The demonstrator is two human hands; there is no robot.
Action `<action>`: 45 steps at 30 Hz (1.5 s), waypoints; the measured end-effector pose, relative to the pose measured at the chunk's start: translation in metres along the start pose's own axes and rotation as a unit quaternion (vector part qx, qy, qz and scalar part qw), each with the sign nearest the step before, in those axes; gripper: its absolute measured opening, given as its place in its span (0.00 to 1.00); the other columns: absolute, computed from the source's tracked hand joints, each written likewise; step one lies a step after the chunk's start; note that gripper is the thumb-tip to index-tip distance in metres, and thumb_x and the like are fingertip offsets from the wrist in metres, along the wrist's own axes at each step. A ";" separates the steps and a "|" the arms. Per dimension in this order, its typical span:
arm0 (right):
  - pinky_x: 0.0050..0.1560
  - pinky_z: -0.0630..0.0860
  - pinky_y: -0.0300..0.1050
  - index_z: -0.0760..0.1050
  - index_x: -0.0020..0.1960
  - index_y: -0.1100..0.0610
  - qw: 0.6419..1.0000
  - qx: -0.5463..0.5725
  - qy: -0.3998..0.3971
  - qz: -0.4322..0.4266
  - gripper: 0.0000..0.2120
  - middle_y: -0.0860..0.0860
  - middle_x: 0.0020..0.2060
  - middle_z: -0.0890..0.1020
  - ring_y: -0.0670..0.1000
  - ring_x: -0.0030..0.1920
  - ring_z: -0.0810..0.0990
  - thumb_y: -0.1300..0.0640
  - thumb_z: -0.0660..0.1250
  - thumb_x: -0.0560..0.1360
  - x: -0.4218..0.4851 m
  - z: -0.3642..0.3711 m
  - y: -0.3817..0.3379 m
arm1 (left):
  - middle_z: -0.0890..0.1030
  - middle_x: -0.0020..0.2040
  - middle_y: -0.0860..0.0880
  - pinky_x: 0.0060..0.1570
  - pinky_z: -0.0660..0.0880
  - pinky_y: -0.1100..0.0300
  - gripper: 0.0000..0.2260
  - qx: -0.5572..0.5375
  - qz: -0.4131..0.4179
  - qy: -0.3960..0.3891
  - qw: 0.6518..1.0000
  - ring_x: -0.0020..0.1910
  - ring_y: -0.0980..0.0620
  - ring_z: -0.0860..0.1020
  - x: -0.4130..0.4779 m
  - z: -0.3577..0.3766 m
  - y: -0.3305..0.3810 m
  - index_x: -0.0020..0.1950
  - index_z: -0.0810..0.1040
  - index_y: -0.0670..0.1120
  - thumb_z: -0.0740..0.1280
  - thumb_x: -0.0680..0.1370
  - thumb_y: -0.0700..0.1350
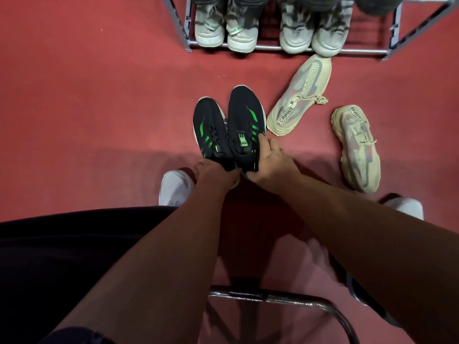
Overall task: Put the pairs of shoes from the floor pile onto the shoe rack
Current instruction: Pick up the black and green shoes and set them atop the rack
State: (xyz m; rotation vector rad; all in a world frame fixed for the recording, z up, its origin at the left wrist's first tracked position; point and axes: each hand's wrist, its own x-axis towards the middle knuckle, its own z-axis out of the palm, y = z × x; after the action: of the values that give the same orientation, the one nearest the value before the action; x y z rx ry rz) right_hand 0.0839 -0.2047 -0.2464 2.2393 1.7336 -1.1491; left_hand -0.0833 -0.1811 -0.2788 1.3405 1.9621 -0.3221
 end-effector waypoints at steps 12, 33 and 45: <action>0.71 0.68 0.58 0.40 0.86 0.55 0.998 -0.062 0.008 0.022 0.58 0.62 0.79 0.59 0.65 0.72 0.69 0.41 0.75 0.72 0.021 0.018 -0.015 | 0.77 0.57 0.36 0.51 0.76 0.46 0.35 -0.106 -0.016 0.218 0.970 0.54 0.32 0.78 0.006 0.002 0.002 0.61 0.71 0.35 0.72 0.70 0.62; 0.73 0.67 0.58 0.45 0.85 0.53 0.998 -0.027 0.020 0.051 0.57 0.60 0.76 0.66 0.65 0.75 0.66 0.37 0.73 0.69 0.024 -0.047 -0.020 | 0.81 0.58 0.42 0.50 0.79 0.58 0.34 -0.114 -0.052 0.067 0.990 0.52 0.44 0.83 -0.005 -0.058 0.028 0.64 0.76 0.39 0.72 0.65 0.60; 0.43 0.76 0.45 0.72 0.61 0.60 0.994 0.023 0.009 0.111 0.30 0.53 0.43 0.79 0.55 0.45 0.79 0.45 0.77 0.67 -0.076 -0.183 -0.064 | 0.82 0.59 0.45 0.57 0.74 0.55 0.22 -0.137 -0.012 -0.025 0.990 0.63 0.44 0.80 -0.131 -0.147 0.058 0.66 0.80 0.44 0.73 0.76 0.54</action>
State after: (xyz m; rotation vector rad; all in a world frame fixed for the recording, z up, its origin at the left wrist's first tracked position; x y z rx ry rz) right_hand 0.1150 -0.1531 -0.0468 2.4019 1.4329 -1.1324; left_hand -0.0688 -0.1650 -0.0744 1.1214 1.9032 -0.0905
